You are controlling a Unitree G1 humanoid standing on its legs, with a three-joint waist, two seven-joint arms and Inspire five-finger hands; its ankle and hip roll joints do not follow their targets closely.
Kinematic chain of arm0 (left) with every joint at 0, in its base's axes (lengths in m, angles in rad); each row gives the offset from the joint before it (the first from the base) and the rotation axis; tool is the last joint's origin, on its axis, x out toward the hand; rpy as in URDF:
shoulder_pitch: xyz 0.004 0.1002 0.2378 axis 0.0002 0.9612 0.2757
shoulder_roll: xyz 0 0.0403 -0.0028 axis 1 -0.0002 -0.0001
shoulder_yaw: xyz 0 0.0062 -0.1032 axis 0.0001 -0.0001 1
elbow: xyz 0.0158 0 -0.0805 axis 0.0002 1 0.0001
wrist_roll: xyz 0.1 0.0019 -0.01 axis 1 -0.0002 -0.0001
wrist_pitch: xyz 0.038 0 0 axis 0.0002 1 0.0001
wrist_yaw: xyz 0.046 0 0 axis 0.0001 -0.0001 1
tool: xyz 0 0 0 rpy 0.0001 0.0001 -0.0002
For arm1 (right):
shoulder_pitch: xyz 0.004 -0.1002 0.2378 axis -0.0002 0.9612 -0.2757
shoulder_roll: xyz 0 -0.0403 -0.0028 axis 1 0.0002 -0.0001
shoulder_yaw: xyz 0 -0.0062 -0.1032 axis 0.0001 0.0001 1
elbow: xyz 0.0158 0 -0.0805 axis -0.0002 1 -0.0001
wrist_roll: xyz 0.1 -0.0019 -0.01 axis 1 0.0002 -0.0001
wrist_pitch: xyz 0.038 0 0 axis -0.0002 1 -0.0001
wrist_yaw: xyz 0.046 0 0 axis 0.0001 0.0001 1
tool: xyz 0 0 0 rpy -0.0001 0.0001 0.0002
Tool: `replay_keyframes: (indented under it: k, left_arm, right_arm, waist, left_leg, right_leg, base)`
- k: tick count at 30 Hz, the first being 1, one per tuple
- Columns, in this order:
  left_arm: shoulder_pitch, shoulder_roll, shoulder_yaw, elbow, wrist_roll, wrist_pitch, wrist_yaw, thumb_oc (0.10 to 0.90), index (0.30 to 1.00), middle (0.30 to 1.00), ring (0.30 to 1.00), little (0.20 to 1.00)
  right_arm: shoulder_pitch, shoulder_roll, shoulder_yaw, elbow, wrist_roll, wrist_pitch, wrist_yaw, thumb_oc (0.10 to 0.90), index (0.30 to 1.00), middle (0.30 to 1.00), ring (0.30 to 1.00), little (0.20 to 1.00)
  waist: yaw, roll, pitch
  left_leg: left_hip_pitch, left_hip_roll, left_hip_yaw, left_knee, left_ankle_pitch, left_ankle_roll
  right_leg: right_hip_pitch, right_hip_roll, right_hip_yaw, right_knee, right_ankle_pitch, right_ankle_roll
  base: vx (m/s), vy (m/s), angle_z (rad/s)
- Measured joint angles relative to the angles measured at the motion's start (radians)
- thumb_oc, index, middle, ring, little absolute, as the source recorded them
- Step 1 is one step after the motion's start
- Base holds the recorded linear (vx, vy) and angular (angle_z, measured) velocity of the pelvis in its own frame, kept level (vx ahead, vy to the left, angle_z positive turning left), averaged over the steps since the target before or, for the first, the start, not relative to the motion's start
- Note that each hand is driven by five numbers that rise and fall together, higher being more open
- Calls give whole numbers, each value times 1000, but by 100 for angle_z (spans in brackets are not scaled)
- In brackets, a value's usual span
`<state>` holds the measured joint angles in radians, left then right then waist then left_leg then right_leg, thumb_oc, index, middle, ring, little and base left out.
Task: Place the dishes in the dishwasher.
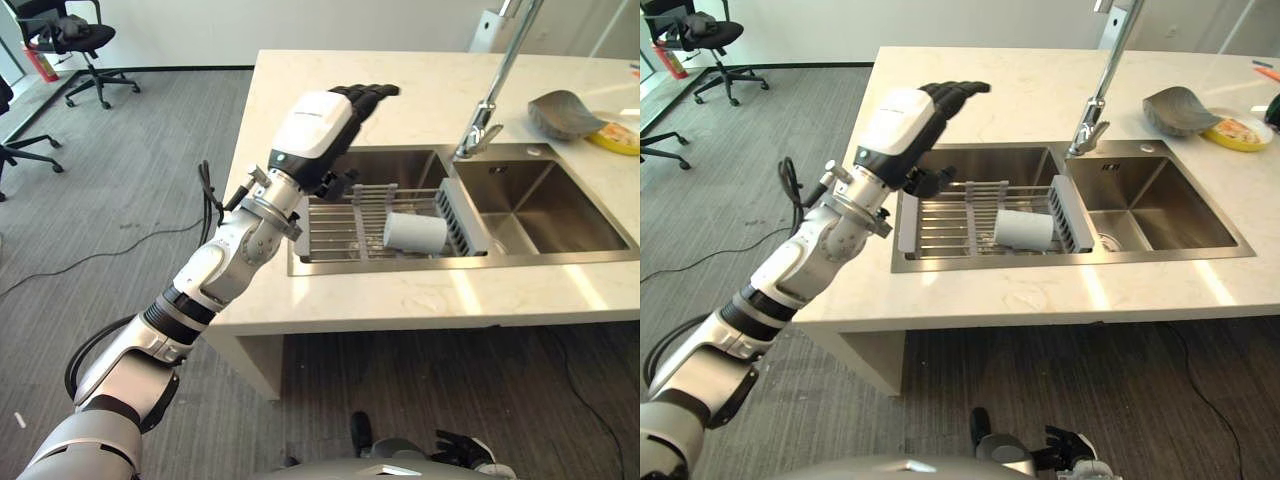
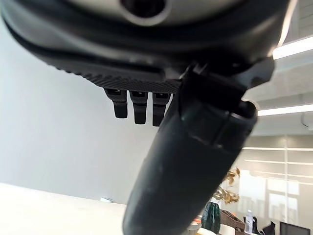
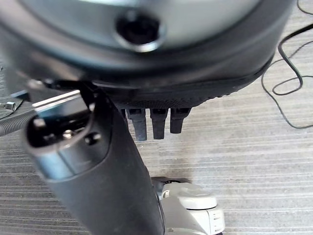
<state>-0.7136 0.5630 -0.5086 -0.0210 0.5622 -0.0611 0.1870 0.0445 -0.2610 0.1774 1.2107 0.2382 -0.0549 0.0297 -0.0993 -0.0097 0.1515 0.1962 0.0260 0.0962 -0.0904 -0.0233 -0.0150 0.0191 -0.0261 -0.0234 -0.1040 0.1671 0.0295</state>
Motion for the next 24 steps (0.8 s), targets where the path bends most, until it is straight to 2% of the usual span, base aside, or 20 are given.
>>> replay_keyframes:
  k: [1,4,7,8,11,12,14,17,20,24]
  left_arm:
    - [1,-4,0,-2,21,-2,-15,800,900,900,900,900]
    - [3,-29,-24,-6,36,-2,-48,800,900,900,900,900]
    - [8,-58,-62,-19,36,-3,-69,800,900,900,900,900]
    - [15,-63,-107,-18,37,-27,-106,800,900,900,900,900]
    - [24,-89,-123,-9,37,-35,-116,800,900,900,900,900]
    - [27,-148,-133,56,36,-37,-116,800,900,900,900,900]
    - [26,-194,-149,169,37,-13,-117,800,900,900,900,900]
    - [24,-217,-147,278,34,30,-124,800,900,900,900,900]
    - [1,-220,-137,281,37,29,-105,800,900,900,900,900]
    - [-55,-256,-134,396,35,72,-73,800,900,900,900,900]
  right_arm:
    - [-14,-5,1,-18,0,0,-1,800,900,900,900,900]
    - [-13,-10,-1,-26,0,-2,-1,800,900,900,900,900]
    - [-2,-12,-4,-25,1,-5,1,800,900,900,900,900]
    - [-10,-12,-7,-14,3,-6,1,800,900,900,900,900]
    - [2,-14,-14,-12,3,-8,1,800,900,900,900,900]
    - [6,-15,-36,5,3,-10,1,800,900,900,900,900]
    - [6,-16,-40,8,11,-7,-1,800,900,900,900,900]
    - [10,-19,-41,3,21,-7,-6,800,900,900,900,900]
    - [18,-33,-43,20,30,3,-11,800,900,900,900,900]
    - [6,-59,-43,21,30,3,-11,800,900,900,900,900]
  waist:
    - [-6,18,2]
    - [-16,34,2]
    - [-18,37,1]
    - [-23,42,0]
    - [-37,46,0]
    - [-38,56,-3]
    - [-72,66,-5]
    - [-109,87,7]
    - [-110,110,20]
    - [-125,157,41]
  left_leg:
    - [5,1,4,0,0,0]
    - [7,8,6,0,-3,-4]
    - [8,12,6,0,-7,-12]
    - [8,15,13,0,-7,-13]
    - [7,18,23,0,-10,-17]
    - [-2,19,38,0,-11,-19]
    - [-19,19,57,0,-11,-19]
    - [-28,18,83,0,-8,-17]
    - [-27,13,89,0,-9,-17]
    - [-29,11,91,-1,-14,-21]
  right_leg:
    - [1,3,7,0,-2,1]
    - [-1,9,7,0,-10,3]
    - [-2,14,8,0,-12,0]
    - [-3,19,17,0,-14,-3]
    - [-12,22,17,0,-14,-4]
    - [-27,22,21,0,-14,-4]
    - [-53,24,28,0,-14,-3]
    - [-72,25,41,0,-13,-3]
    - [-74,23,51,0,-5,1]
    - [-75,22,56,0,-5,1]
  base:
    - [9,-19,-11]
    - [23,-60,-4]
    - [6,-10,-3]
    - [17,-29,-10]
    - [6,-19,-18]
    - [-9,-2,-28]
    - [-5,-6,-31]
    - [-3,23,-25]
    - [14,5,-10]
    - [45,22,-3]
